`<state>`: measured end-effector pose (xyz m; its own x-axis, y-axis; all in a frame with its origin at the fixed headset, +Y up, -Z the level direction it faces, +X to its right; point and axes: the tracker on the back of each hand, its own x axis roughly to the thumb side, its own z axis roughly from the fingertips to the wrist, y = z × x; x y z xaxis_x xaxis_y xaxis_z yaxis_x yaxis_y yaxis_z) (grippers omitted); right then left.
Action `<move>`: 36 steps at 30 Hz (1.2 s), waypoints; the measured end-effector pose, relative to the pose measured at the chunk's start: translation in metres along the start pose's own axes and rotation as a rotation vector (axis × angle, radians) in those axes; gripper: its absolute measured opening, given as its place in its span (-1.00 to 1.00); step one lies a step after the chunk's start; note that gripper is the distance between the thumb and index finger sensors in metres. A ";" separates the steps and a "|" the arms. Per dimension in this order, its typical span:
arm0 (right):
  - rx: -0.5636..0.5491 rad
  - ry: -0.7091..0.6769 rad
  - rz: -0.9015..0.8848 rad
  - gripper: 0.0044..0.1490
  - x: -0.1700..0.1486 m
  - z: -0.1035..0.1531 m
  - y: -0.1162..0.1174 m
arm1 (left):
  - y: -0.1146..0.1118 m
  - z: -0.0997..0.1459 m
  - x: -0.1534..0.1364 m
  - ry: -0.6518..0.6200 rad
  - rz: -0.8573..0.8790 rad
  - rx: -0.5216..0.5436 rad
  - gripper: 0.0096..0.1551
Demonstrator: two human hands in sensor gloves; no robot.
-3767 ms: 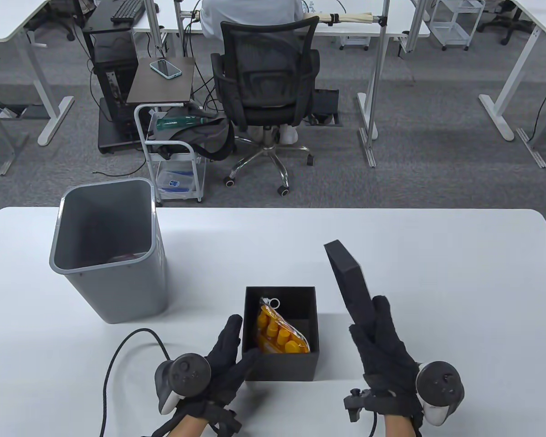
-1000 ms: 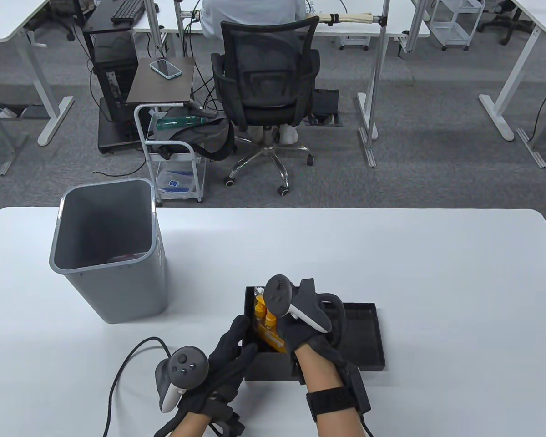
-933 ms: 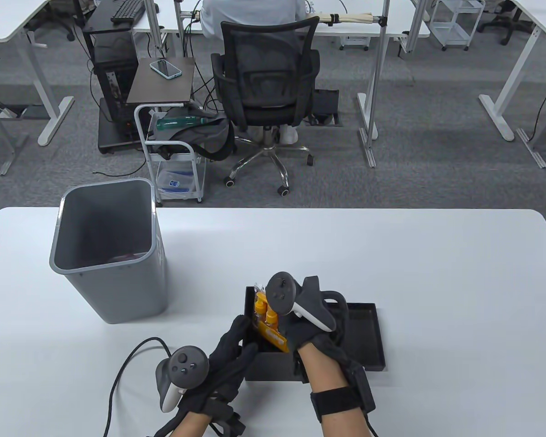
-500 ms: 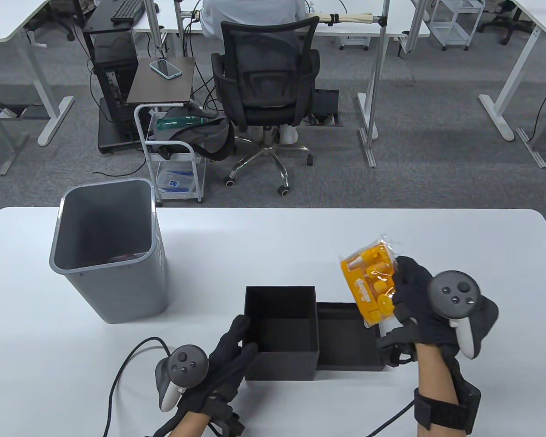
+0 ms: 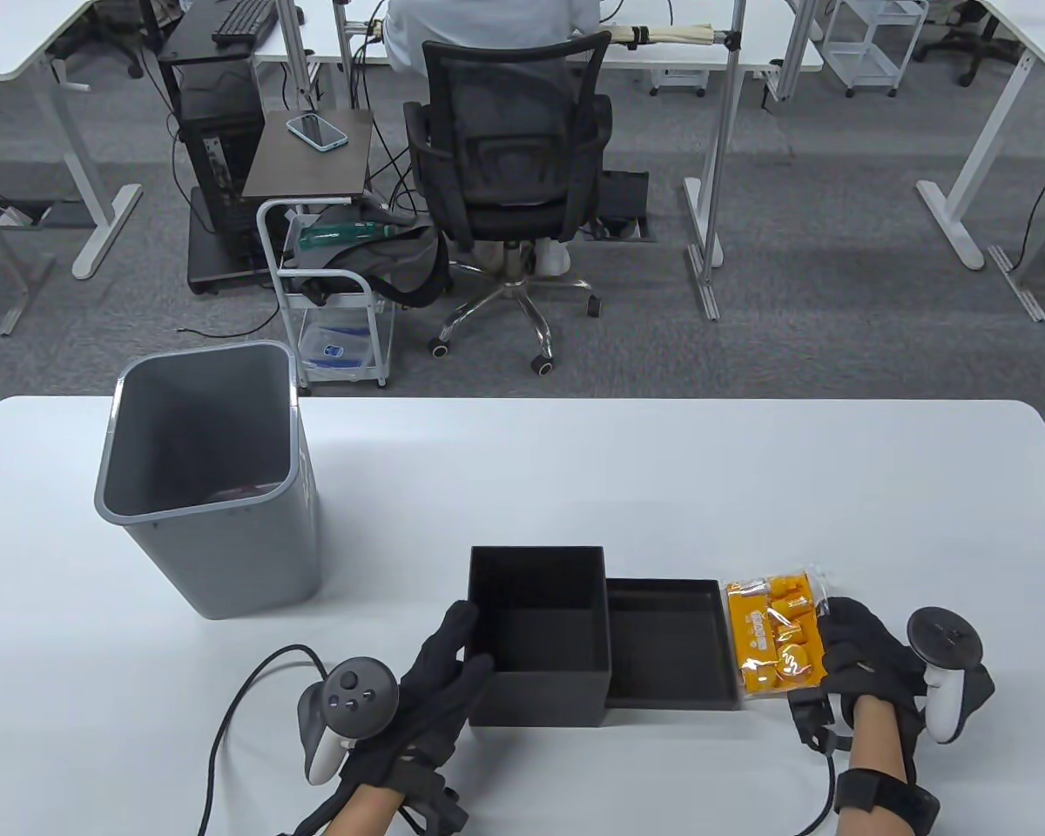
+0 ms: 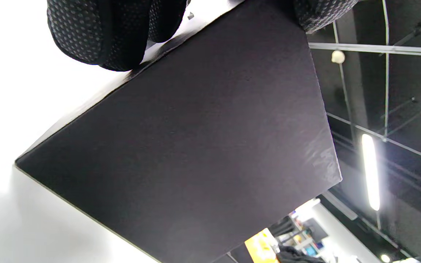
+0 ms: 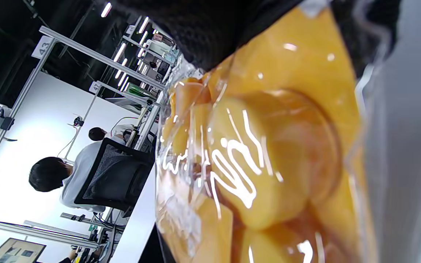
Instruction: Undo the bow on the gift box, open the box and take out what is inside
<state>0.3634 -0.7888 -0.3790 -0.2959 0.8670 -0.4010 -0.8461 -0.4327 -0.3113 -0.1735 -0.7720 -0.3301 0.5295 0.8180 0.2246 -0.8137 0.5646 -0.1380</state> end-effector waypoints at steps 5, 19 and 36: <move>-0.054 -0.005 0.073 -0.43 -0.003 -0.002 0.011 | 0.001 0.000 0.001 0.001 -0.003 -0.004 -0.16; -0.004 -0.287 0.297 -0.21 0.036 0.035 0.031 | 0.000 0.001 -0.003 -0.029 0.018 0.001 -0.16; 0.446 -0.761 1.029 -0.50 0.058 0.118 0.178 | 0.002 0.006 0.001 -0.065 0.066 -0.022 -0.22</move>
<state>0.1432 -0.7859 -0.3557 -0.9233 0.1851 0.3367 -0.1219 -0.9722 0.2001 -0.1755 -0.7708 -0.3241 0.4577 0.8452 0.2761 -0.8405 0.5125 -0.1757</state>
